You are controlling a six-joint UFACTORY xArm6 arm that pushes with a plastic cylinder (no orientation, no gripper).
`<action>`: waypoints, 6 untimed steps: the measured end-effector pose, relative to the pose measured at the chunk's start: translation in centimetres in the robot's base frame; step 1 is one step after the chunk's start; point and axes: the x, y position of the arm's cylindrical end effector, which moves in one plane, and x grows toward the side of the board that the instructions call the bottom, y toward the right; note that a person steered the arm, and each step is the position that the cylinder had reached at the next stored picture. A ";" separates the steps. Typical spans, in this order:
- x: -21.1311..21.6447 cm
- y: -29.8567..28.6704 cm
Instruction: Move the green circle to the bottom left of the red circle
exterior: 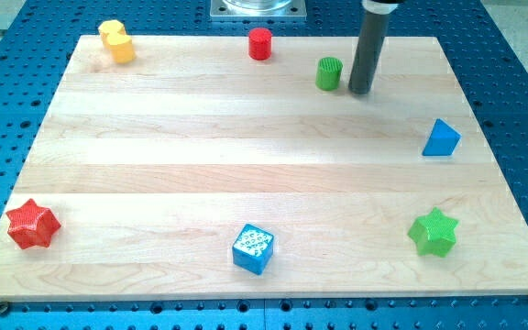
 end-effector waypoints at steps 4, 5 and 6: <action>2.7 -27.2; 4.6 -30.5; 2.1 -33.4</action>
